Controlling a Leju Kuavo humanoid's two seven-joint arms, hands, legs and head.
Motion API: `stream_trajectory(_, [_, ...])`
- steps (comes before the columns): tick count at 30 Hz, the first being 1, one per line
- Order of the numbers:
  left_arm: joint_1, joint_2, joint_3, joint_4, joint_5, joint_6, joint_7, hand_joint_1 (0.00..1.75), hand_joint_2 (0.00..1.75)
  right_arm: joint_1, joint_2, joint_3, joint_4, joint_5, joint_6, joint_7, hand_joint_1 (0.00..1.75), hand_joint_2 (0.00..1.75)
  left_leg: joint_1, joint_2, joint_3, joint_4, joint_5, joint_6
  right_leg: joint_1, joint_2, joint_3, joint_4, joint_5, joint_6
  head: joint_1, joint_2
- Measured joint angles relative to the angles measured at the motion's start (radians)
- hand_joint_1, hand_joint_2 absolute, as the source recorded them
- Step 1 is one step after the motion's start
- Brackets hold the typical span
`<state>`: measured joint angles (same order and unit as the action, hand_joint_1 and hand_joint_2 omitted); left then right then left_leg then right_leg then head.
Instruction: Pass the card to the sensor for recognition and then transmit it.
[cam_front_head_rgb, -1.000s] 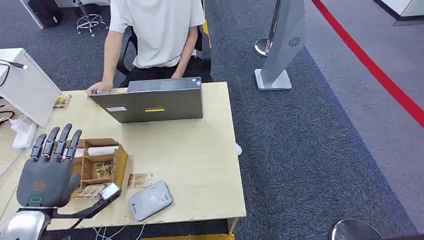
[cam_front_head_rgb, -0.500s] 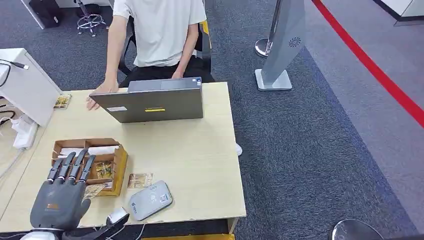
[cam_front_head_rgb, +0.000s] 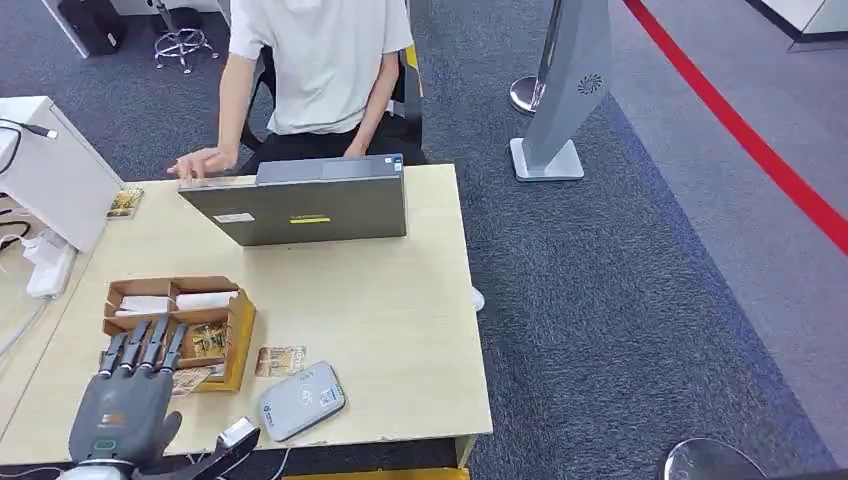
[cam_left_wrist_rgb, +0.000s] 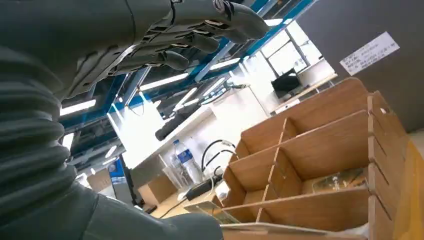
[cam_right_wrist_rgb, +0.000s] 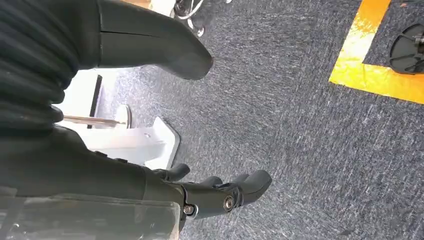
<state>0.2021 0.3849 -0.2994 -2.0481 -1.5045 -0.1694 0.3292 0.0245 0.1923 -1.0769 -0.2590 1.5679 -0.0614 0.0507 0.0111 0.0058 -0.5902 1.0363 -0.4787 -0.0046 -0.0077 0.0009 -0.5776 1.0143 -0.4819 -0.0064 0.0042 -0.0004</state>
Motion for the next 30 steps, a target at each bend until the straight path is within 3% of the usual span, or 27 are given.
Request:
stream_trajectory(16, [0.006, -0.034, 0.030, 0.039, 0.000, -0.013, 0.004, 0.00, 1.75, 0.000, 0.000, 0.000, 0.000, 0.000, -0.001, 0.000, 0.00, 1.75, 0.000, 0.000, 0.000, 0.000, 0.000, 0.000, 0.000, 0.000, 0.000, 0.000, 0.000, 0.000, 0.000, 0.000])
stream_trajectory(30, [0.019, -0.071, 0.058, 0.120, 0.000, -0.027, 0.064, 0.00, 1.75, -0.001, 0.000, 0.004, 0.000, 0.000, -0.001, 0.006, 0.00, 1.75, 0.000, 0.000, 0.000, 0.000, 0.000, 0.000, 0.000, 0.000, 0.000, 0.000, 0.000, 0.000, 0.000, 0.000])
